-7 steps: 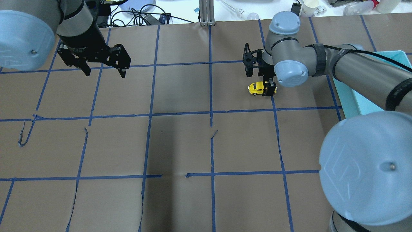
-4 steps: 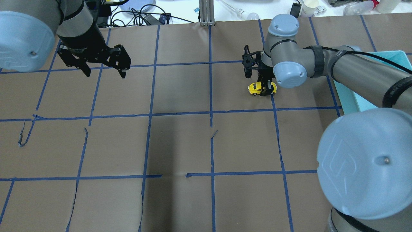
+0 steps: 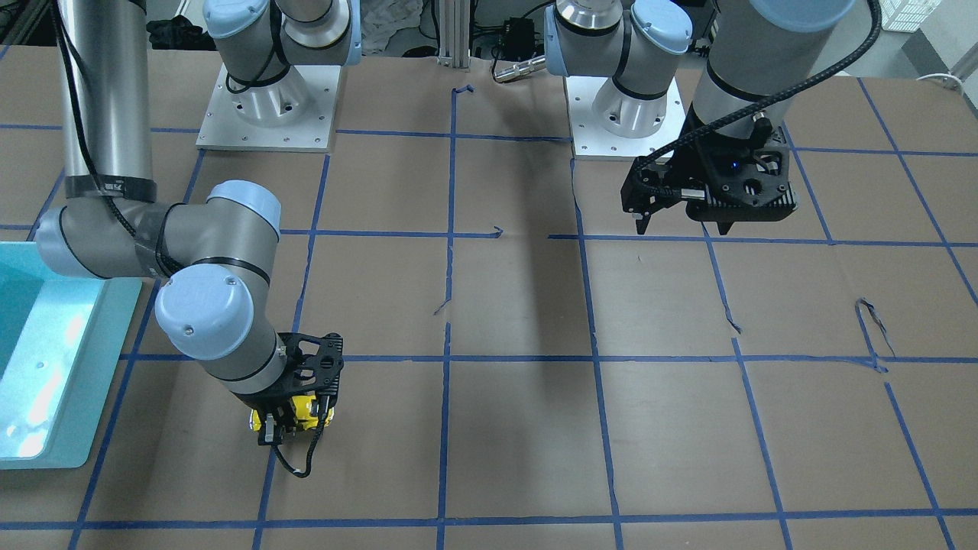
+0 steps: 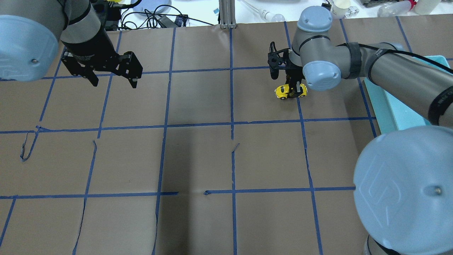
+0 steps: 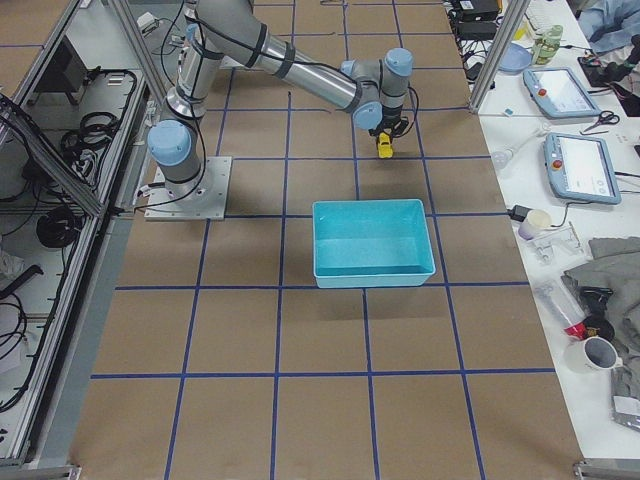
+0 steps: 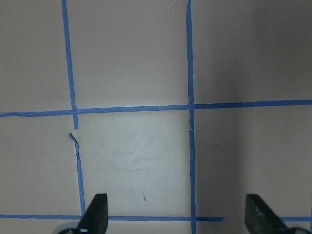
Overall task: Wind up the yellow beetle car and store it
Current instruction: 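Lift the car and carry it into the light blue bin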
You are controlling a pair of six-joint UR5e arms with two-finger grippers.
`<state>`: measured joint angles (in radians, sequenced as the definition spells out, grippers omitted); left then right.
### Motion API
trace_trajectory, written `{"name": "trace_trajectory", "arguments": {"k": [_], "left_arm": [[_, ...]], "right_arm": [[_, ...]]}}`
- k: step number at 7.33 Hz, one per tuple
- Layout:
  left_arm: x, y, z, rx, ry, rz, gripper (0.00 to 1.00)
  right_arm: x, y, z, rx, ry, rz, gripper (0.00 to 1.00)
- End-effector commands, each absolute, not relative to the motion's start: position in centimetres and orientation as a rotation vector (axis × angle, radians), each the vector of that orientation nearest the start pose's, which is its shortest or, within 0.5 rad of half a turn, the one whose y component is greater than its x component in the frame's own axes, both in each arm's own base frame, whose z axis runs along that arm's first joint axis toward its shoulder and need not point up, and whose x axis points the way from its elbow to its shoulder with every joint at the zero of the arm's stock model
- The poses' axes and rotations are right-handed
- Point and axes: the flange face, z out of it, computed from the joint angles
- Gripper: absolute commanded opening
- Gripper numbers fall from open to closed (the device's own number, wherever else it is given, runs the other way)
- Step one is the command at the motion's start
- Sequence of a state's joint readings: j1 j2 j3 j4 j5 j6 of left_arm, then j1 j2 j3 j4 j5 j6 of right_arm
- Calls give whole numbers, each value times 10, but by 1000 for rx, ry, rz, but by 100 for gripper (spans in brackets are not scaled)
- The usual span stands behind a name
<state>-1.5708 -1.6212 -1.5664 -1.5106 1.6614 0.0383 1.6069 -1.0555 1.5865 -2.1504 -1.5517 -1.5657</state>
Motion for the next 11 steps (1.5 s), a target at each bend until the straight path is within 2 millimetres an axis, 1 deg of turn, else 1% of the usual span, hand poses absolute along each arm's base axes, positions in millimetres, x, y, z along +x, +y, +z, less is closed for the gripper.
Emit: {"name": "trace_trajectory", "arguments": {"k": [1,2,3,4,5,6,7,8,9,10,11], "left_arm": [[-122,-510,465,51,3049,-11,100],[-122,-507,465,53,3040,-4,100],[-118,-505,462,49,3016,6,100],[-115,-506,462,46,2991,1,100],[-115,-506,461,46,2991,5,100],[-115,-507,458,49,2993,12,100],[-115,-507,457,49,2993,14,100],[-116,-507,458,49,2994,10,100],[-117,-506,459,51,2997,7,100],[-118,-505,459,55,2994,9,100],[-117,-506,458,53,2995,9,100]], "right_arm": [[114,-637,316,-2225,2291,-125,0],[65,-635,334,-2168,2337,-124,0],[11,-633,343,-2197,2323,-120,0],[-37,-629,348,-2237,2298,-99,0],[-94,-623,348,-2281,2263,-84,0],[-152,-611,344,-2296,2242,-84,0],[-195,-600,332,-2325,2182,-65,0],[-224,-587,315,-2377,2068,-43,0],[-248,-581,288,-2345,2039,-36,0],[-262,-578,261,-2298,2033,-17,0],[-268,-574,239,-2277,2009,-10,0]]}}
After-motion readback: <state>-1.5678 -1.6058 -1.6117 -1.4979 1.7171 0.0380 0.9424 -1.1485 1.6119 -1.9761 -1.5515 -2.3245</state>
